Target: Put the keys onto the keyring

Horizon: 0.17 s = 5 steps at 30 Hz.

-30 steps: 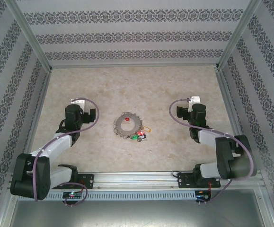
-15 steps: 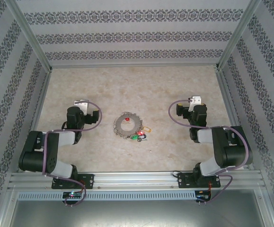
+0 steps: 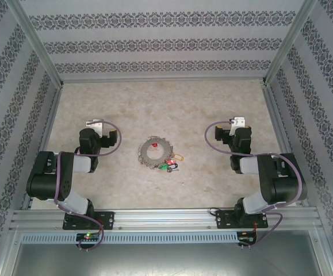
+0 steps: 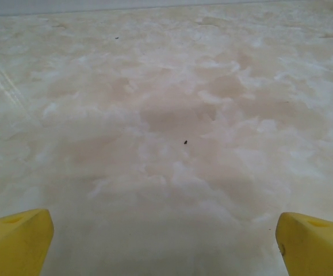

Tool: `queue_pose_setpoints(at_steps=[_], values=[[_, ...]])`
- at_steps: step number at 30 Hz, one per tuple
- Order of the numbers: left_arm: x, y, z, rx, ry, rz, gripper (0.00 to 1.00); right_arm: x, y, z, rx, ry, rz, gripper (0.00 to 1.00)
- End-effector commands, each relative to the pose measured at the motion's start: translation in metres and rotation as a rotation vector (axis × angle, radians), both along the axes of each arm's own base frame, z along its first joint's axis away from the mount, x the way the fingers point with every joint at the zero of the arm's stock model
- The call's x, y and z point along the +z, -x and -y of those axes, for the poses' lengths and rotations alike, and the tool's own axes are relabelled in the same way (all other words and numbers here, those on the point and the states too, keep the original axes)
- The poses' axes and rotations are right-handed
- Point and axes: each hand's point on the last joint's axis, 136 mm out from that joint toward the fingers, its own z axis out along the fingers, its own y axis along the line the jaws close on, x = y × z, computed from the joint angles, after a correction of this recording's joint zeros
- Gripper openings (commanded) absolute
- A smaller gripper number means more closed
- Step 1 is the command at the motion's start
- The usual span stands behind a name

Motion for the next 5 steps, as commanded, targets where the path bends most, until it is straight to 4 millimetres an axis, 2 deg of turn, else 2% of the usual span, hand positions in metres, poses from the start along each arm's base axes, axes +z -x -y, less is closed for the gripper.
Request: queue_pose_setpoints(at_steps=[1, 5], values=[[0.0078, -0.0053, -0.003, 0.028, 0.007, 0.026, 1.0, 0.0146, -0.0074, -0.0002, -0.008, -0.019, 0.05, 0.98], [0.0079, -0.0056, -0.0022, 0.023, 0.008, 0.023, 1.0, 0.0144, -0.0071, -0.0002, 0.001, -0.027, 0.048, 0.98]])
